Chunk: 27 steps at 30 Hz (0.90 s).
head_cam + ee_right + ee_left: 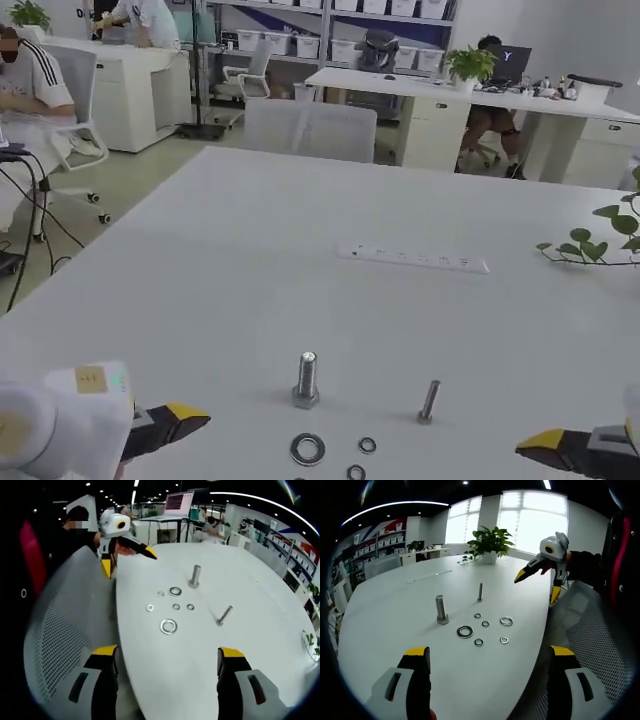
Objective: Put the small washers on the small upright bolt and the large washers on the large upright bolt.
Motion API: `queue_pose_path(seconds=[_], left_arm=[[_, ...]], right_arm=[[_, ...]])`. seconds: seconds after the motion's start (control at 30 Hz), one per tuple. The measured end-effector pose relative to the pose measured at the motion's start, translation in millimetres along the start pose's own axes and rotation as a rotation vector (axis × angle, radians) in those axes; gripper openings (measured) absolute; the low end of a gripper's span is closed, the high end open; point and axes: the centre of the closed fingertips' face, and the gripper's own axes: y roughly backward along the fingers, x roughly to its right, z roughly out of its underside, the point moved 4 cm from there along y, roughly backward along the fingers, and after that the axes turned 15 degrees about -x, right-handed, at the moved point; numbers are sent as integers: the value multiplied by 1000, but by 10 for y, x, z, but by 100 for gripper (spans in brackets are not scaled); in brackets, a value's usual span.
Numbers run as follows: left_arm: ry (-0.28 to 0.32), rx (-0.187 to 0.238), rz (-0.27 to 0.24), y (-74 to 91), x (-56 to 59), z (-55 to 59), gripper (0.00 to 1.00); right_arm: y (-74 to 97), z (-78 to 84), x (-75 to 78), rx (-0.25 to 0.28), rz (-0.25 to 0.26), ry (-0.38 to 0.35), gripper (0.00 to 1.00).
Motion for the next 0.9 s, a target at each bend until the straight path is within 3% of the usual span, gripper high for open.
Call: queue_pose_path(seconds=[0.27, 0.43, 0.6, 0.9], left_arm=[[-3, 2, 15, 32, 31, 17, 98], [0, 14, 11, 42, -16, 20, 99], [-4, 37, 5, 10, -55, -22, 99], [-17, 30, -9, -9, -58, 2, 99]], right_arm=[[28, -14, -58, -27, -1, 2, 82], [50, -49, -36, -40, 8, 10, 81], [2, -104, 3, -61, 12, 29, 79], [-87, -257, 60, -125, -6, 87, 71]])
